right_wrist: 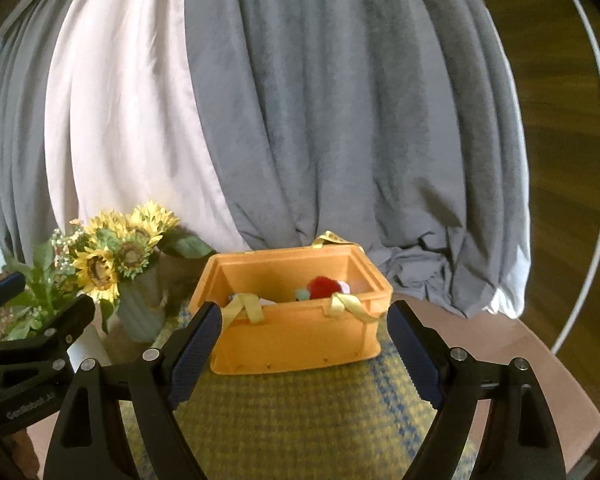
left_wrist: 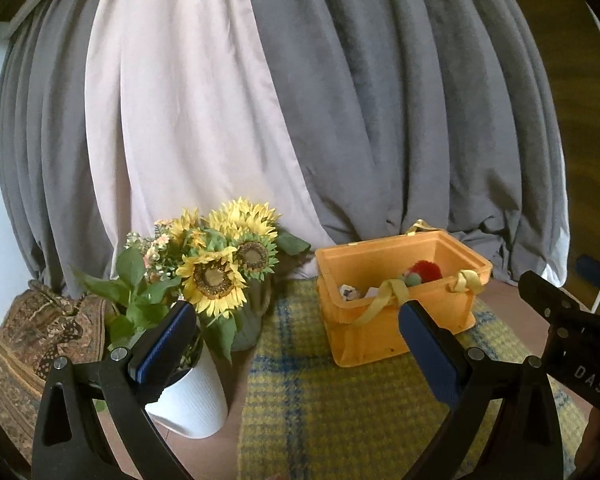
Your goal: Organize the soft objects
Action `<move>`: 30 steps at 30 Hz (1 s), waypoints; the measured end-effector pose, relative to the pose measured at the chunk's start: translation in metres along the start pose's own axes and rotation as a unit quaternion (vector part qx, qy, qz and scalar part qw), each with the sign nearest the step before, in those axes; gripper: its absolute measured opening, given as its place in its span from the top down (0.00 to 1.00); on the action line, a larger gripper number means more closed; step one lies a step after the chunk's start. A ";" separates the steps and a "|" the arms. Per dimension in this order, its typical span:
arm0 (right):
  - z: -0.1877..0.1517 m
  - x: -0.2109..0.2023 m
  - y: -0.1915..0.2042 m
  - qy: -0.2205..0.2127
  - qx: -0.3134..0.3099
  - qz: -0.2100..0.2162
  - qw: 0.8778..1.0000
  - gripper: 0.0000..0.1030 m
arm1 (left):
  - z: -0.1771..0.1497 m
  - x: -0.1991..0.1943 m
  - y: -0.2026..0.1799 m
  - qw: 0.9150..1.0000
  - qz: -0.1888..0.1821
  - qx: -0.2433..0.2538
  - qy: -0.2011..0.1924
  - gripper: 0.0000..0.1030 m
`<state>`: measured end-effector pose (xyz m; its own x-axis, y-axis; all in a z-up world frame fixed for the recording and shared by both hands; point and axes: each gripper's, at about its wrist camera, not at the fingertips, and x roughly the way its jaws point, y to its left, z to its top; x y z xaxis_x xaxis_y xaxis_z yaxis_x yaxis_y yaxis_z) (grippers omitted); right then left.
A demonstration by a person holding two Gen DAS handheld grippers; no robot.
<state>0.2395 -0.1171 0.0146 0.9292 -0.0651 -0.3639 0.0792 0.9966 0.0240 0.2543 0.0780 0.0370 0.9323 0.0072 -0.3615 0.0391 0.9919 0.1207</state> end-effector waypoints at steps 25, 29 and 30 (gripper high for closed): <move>-0.036 -0.130 -0.060 -0.012 -0.017 0.037 0.999 0.17 | -0.043 -0.147 -0.052 1.000 0.012 -0.017 -0.016 0.00; -0.043 -0.147 -0.065 -0.014 -0.018 0.035 0.999 0.17 | -0.049 -0.165 -0.055 1.000 0.013 -0.013 -0.023 0.00; -0.044 -0.150 -0.066 -0.014 -0.019 0.036 0.999 0.17 | -0.050 -0.170 -0.056 1.000 0.013 -0.013 -0.025 0.00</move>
<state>0.0788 -0.1708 0.0266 0.9421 0.0056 -0.3354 -0.0011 0.9999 0.0136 0.0760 0.0276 0.0454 0.9494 0.0267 -0.3128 0.0065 0.9945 0.1046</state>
